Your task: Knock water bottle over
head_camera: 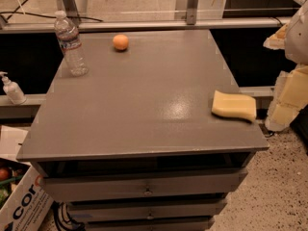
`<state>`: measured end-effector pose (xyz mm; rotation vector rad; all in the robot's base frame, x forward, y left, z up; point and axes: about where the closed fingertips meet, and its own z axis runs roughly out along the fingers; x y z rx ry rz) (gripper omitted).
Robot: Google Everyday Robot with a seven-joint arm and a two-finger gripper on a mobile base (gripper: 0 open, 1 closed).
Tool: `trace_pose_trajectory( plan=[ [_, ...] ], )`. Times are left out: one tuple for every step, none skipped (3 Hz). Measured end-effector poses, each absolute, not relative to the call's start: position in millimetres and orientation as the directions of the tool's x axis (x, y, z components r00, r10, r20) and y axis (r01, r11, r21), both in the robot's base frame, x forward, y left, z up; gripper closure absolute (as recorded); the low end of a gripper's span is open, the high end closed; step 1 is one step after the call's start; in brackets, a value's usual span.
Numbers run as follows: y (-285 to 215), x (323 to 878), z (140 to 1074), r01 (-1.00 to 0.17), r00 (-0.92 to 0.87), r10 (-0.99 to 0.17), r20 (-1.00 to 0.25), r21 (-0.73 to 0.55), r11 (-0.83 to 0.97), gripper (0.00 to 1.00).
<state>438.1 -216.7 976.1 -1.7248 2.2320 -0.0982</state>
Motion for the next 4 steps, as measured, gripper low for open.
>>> trace_pose_trajectory(
  plan=[
    [-217,439,977,-0.931,-0.220,-0.953,-0.209,-0.248,0.269,0.00],
    [-208,446,966,-0.937,-0.209,-0.945,-0.252,-0.224,0.267,0.00],
    [-192,461,945,-0.951,-0.188,-0.925,-0.331,-0.174,0.256,0.00],
    [-129,485,915,-0.969,-0.170,-0.842,-0.511,-0.070,0.238,0.00]
  ],
)
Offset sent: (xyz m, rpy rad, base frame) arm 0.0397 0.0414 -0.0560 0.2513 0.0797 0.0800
